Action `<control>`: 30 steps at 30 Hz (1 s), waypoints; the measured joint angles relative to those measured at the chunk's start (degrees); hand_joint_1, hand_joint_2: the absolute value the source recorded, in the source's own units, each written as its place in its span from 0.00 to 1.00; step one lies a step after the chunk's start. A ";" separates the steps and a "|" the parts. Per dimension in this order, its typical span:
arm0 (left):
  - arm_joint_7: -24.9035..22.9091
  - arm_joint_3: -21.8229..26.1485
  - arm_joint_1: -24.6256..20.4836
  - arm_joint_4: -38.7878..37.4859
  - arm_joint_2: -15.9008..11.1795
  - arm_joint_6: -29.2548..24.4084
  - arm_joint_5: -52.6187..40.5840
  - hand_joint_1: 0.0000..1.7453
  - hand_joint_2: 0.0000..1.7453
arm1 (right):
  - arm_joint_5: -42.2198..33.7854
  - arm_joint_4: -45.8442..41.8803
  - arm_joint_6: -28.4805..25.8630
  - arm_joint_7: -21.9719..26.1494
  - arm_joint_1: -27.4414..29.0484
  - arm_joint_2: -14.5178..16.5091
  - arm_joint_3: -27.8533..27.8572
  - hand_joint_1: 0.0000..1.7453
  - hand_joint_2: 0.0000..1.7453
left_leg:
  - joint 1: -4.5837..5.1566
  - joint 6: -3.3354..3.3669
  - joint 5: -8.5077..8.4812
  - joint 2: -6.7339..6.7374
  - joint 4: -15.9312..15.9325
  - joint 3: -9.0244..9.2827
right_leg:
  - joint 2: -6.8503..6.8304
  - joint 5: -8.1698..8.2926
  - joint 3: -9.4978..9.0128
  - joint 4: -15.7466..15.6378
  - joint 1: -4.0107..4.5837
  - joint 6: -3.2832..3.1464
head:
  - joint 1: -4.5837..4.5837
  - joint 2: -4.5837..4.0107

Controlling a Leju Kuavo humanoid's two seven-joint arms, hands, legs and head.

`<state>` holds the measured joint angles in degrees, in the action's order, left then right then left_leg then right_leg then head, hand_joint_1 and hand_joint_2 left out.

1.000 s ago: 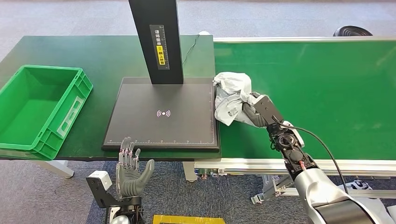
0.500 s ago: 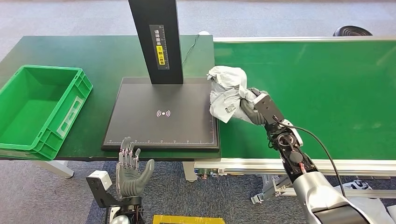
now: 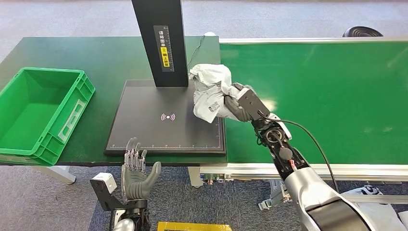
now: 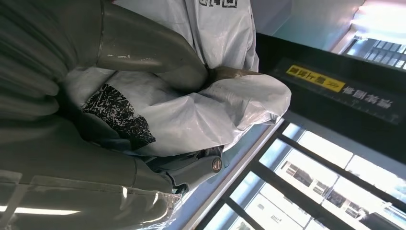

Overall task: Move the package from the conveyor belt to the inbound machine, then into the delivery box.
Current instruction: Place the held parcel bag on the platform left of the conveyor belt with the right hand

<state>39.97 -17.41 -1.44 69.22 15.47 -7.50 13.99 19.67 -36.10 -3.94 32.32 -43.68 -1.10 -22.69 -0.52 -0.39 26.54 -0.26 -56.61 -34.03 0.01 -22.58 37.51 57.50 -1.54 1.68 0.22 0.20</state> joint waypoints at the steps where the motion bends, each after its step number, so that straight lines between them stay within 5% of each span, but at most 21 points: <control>1: -0.03 -0.03 -0.08 -0.10 0.03 0.05 -0.02 0.00 1.00 | 0.21 0.58 -0.16 -0.39 -0.74 0.80 -0.41 1.00 1.00 | 0.00 0.00 0.00 0.00 0.00 0.00 | 0.00 0.00 0.00 0.00 0.00 0.00 | 0.00 0.00; 10: -0.11 -0.20 -0.38 -0.65 0.07 0.28 -0.05 0.00 1.00 | 1.05 5.23 -0.34 -2.14 -5.26 5.48 -2.84 1.00 1.00 | 0.00 -0.02 -0.02 -0.03 0.00 -0.01 | -0.02 0.00 0.01 0.00 0.01 0.00 | -0.01 0.00; 30: -0.20 -0.25 -0.47 -1.03 0.08 0.27 -0.05 0.00 1.00 | 1.97 8.75 -0.74 -3.55 -6.85 7.67 -4.06 1.00 1.00 | -0.01 -0.02 -0.01 -0.04 0.00 -0.02 | 0.00 0.00 0.01 0.00 0.01 0.00 | -0.01 0.00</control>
<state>39.77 -17.65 -1.90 68.19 15.55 -7.22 13.94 21.64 -27.35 -4.68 28.77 -50.53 6.57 -26.75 -0.53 -0.41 26.52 -0.30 -56.61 -34.04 0.01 -22.58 37.52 57.50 -1.53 1.68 0.21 0.20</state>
